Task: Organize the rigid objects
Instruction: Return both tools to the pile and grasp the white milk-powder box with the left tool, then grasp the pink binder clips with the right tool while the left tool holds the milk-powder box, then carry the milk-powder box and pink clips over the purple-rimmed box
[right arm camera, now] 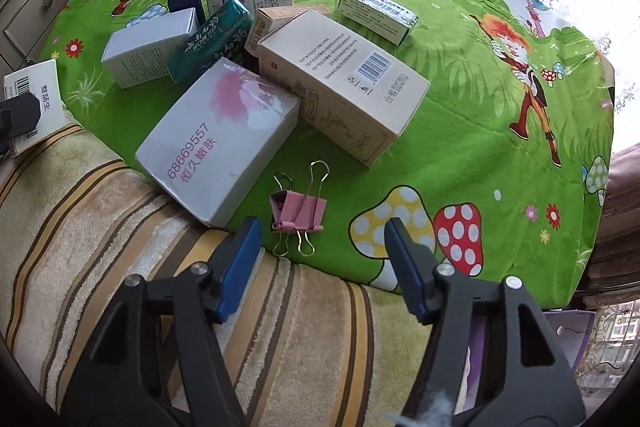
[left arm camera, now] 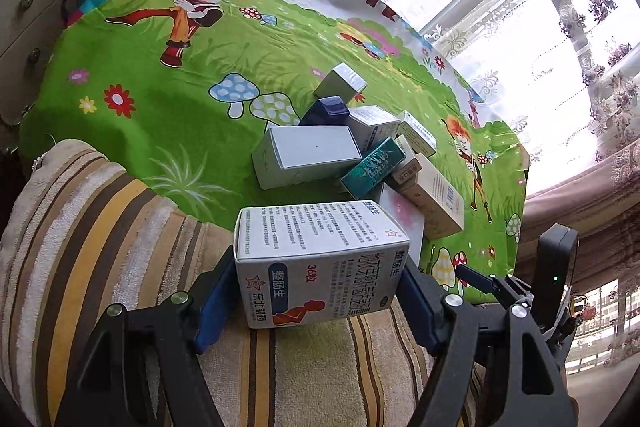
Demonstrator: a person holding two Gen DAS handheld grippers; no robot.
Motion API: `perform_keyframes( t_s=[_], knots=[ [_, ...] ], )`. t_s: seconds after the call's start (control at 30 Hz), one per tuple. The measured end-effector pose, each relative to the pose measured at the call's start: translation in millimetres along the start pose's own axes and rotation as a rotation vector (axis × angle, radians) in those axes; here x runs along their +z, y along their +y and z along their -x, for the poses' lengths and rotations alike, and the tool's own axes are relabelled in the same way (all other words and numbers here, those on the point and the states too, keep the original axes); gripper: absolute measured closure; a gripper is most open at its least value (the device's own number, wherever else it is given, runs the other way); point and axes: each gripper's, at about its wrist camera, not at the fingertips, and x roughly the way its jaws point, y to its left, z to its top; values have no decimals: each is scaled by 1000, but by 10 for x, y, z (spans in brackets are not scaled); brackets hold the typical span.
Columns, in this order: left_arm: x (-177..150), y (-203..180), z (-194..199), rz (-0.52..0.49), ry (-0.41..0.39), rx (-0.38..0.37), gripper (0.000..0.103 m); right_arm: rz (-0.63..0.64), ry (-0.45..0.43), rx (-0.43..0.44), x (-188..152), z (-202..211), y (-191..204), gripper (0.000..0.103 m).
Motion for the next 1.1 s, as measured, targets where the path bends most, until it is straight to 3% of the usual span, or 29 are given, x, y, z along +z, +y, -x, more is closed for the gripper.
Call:
perform_keyframes(
  t_s=[0.2,0.3,0.37,0.8,1.1],
  knots=[
    [-4,35,3,5,-5,-16,29,14,32,-10,95,-136,31,42],
    [-2,41,3,9,-7,-22,29,7,56,23,113,-212,19,56],
    [-3,42,4,10,-8,-24,29,-10,63,53,99,-232,-12,71],
    [-7,24,26,6,-15,-29,29,-151,-40,169,-31,64,-305,71],
    [-75,-150,62,-45,-5,-80,29,-239,-169,209,-382,515,-530,71]
  ],
)
